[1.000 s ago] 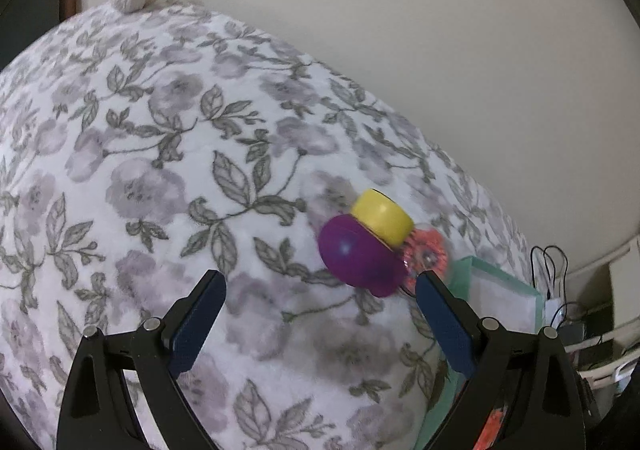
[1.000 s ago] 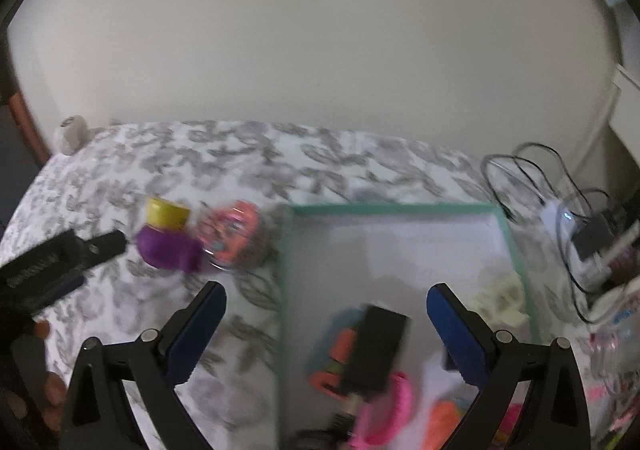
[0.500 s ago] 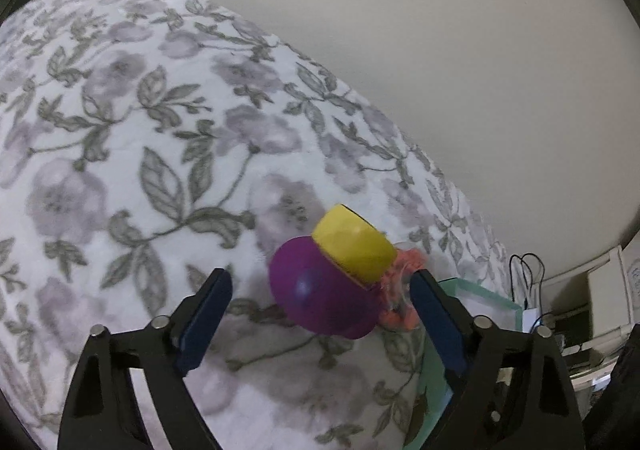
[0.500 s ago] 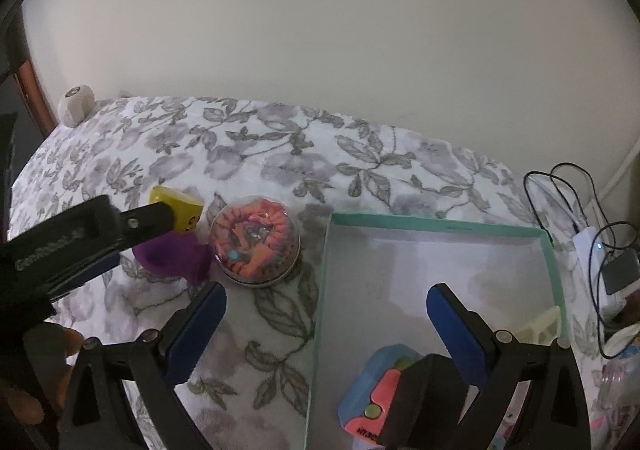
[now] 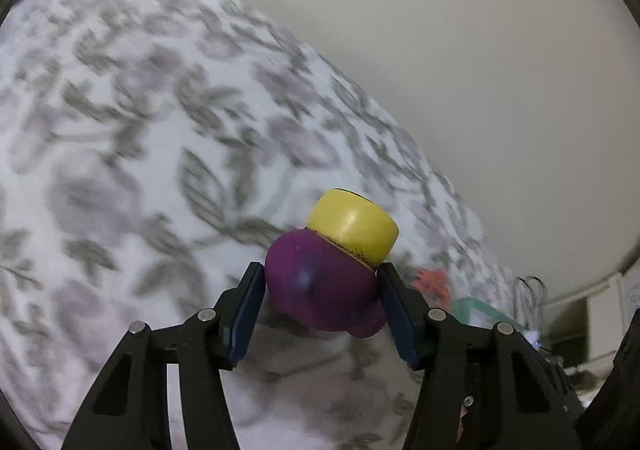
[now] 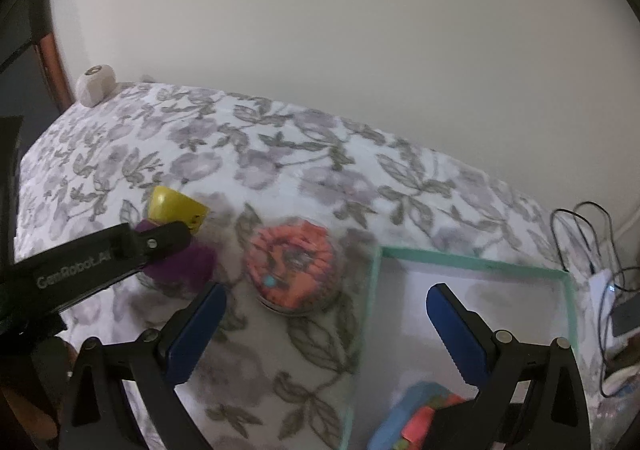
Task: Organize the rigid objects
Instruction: 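Close the left gripper on the purple toy while the right gripper grasps the clear container, then lift the purple toy and clear container and carry both over the teal box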
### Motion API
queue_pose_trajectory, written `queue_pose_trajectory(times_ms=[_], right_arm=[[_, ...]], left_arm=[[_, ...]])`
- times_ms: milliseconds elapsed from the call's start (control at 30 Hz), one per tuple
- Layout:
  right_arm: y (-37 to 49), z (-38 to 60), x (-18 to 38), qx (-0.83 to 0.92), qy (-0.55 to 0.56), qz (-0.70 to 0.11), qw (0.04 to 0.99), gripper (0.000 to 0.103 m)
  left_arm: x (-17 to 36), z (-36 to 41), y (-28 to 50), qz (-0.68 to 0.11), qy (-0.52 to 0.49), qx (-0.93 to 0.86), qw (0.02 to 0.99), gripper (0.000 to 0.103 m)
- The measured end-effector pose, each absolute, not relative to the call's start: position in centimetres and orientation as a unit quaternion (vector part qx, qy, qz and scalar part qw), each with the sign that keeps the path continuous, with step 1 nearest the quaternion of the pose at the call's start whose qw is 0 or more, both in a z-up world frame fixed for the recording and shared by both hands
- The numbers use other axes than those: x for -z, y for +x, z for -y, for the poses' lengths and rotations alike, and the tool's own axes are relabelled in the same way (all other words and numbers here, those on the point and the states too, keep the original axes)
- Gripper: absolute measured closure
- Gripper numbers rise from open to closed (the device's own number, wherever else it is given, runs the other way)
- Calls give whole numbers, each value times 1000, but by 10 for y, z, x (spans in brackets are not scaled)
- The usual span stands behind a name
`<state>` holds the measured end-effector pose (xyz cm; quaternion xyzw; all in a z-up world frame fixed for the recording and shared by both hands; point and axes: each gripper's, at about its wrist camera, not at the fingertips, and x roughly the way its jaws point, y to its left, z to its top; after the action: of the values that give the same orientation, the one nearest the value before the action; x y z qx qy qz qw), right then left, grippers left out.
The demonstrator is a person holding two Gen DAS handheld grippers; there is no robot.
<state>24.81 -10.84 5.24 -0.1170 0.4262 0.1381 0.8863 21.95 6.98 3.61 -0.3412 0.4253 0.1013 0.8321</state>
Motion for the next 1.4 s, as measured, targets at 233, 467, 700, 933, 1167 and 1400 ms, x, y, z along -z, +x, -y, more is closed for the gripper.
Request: queue_pose_trajectory(times_ms=[233,467,700,933,1167,1400], right_arm=[[265,95,-42,-158,-70,-455,874,12],[278,88,-27,-144,-55,-476,866,15],[291,84,-17,-129,-46,-491,861,16],[297,87,-12,-107,-39,-490,864,30],[281,82,-12,-106,-58,-487,865,30],[252,84,-12,-130,-42,-489,861,30]], left_arm=[[-47,-93,207,-410,-342,-124,836,44],[-52,-95,205,-405,-342,-121,839,44],[-50,-92,204,-413,-336,-119,838,44],[-50,-90,205,-417,-330,-113,839,44],[-49,-86,205,-422,-324,-108,840,44],[-50,-79,199,-430,-315,-114,838,44]])
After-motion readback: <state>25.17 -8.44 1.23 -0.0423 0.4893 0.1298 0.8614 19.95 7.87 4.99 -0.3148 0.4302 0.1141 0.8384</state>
